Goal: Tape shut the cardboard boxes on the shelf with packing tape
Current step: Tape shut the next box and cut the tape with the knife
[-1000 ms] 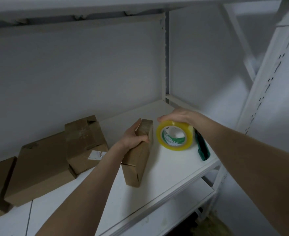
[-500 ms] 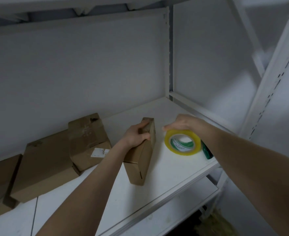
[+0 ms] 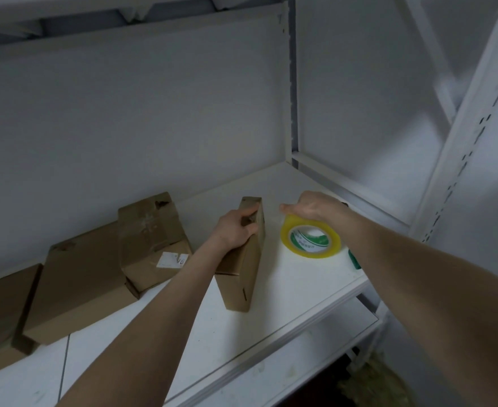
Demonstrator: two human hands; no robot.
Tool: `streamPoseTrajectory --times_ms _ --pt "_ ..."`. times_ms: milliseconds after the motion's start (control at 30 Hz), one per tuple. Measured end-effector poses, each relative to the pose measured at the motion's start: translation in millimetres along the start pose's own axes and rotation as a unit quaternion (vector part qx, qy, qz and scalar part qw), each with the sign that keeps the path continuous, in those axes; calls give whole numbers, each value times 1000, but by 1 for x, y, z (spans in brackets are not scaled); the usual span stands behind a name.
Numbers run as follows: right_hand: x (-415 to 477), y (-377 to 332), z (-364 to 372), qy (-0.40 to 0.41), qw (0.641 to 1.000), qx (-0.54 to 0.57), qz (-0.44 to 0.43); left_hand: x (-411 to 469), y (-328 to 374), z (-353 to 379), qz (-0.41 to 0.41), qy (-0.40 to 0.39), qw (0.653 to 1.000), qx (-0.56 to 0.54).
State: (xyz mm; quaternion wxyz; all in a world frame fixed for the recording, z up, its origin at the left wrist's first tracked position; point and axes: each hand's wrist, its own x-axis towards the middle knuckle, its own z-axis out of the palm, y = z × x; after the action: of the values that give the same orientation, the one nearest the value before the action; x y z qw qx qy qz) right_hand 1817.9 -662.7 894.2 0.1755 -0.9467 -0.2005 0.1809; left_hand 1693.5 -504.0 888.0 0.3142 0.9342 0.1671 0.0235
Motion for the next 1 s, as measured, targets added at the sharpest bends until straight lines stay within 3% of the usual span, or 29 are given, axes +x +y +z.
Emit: streamPoseTrajectory --times_ms 267,467,667,833,1000 --pt "-9 17 -9 48 995 89 -14 -7 11 2 -2 -6 999 40" --pt "-21 56 -7 125 989 44 71 -7 17 4 -16 43 997 63" --pt "-36 96 27 79 986 37 142 -3 23 10 -24 44 996 80" --pt "-38 105 46 78 982 61 164 0 21 13 -31 21 994 104" --pt "-40 108 41 26 980 120 160 1 17 8 -35 7 992 118"
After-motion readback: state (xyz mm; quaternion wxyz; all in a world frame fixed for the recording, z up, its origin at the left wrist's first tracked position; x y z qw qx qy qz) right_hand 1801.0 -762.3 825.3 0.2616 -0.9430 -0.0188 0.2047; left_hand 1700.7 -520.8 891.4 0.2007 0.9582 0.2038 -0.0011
